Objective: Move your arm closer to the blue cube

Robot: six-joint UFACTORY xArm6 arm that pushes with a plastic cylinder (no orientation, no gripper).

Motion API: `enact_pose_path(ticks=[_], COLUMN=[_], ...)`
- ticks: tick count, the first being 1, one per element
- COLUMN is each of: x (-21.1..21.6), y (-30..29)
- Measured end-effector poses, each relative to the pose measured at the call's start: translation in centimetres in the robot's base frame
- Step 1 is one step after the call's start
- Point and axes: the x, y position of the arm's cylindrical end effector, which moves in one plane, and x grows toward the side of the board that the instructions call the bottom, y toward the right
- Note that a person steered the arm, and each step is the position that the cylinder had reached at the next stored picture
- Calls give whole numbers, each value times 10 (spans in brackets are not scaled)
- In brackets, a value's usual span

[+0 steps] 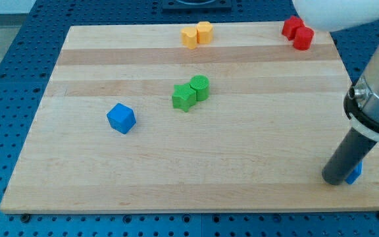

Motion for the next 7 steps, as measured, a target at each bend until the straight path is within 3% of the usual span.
enact_pose_path(ticks=[1,4,7], x=[0,5,-41], y=[-16,-205,-338])
